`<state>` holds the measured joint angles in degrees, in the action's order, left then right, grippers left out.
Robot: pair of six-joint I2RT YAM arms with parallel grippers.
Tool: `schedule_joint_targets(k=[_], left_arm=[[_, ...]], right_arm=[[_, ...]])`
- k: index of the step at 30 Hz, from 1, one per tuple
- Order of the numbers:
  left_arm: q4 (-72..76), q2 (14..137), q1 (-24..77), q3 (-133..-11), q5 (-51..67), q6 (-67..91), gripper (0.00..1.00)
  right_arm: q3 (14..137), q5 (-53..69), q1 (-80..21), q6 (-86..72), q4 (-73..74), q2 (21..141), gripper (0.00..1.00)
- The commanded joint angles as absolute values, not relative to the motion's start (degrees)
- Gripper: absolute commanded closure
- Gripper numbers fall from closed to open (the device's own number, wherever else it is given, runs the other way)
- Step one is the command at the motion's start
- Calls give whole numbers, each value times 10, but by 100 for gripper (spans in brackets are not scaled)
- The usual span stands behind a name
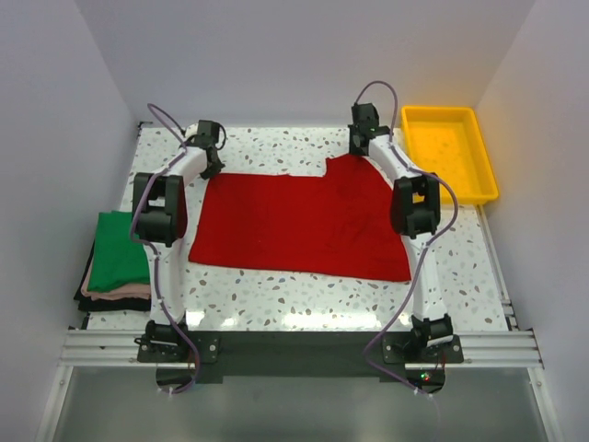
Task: Fold and stack the t-shirts
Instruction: Fold the tshirt
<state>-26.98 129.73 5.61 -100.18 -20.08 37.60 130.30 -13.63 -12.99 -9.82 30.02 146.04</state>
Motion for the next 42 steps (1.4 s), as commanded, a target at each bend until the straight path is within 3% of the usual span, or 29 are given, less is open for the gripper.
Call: schedule_joint_targets(k=[1,15,42], left_arm=[[-226,1263,47,-995,-194,356,100],[-173,1263,33,-1009,-147,357,100],[-118,1098,21,-815,-120,390,100]], right_arm=[[1315,-164,-120,-108,254,1389,100],[1249,-159,-105,-105,232,1312,100],[837,-166,-105,-192,189,1001,100]])
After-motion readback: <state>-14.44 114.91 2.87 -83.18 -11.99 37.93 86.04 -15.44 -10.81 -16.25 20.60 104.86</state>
